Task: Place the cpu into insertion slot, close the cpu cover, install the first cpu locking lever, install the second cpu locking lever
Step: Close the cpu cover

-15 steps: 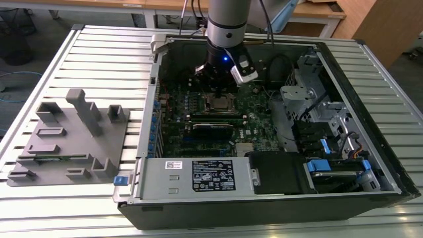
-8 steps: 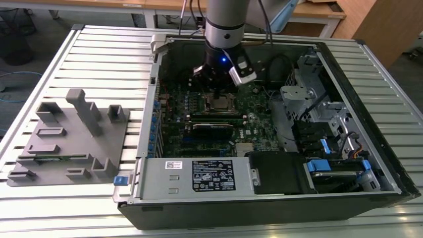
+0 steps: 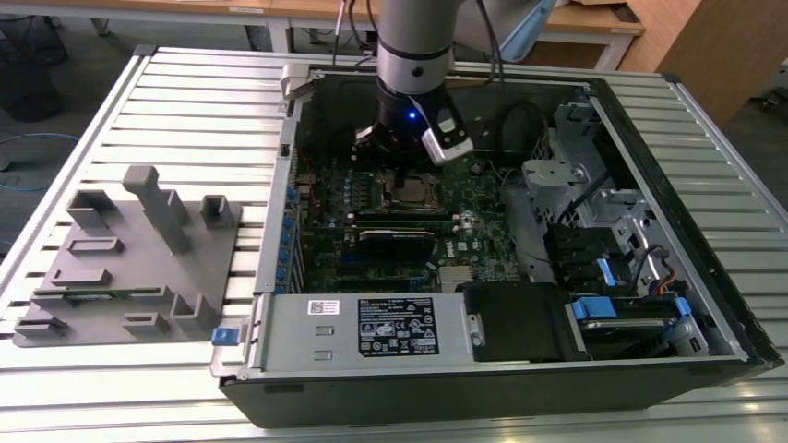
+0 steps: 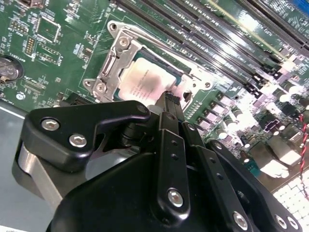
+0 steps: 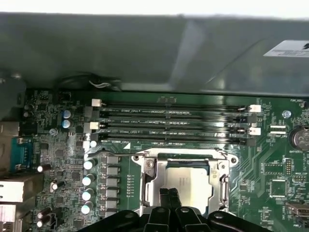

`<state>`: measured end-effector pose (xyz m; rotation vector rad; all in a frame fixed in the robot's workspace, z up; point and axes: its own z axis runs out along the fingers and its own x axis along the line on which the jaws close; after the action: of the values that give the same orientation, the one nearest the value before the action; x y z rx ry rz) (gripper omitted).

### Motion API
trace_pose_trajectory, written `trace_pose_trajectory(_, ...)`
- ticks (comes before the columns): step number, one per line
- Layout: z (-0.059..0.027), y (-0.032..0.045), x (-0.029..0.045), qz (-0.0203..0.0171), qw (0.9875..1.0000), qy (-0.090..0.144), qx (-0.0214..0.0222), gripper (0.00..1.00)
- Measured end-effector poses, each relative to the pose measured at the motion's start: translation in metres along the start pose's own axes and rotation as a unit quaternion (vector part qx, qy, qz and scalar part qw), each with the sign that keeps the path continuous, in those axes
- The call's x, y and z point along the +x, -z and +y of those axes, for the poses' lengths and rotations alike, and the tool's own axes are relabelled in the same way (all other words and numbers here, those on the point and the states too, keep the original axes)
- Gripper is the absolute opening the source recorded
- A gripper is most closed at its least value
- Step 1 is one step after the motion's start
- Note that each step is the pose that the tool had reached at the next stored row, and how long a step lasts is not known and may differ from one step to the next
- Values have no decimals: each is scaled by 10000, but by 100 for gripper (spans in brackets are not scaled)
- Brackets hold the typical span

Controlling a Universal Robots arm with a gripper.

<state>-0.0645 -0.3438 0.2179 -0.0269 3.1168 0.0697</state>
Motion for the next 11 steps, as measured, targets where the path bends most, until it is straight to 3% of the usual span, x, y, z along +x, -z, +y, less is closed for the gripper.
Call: trace_pose_trajectory(11, -43, -31, 72, 1, 10000, 5, 1, 11)
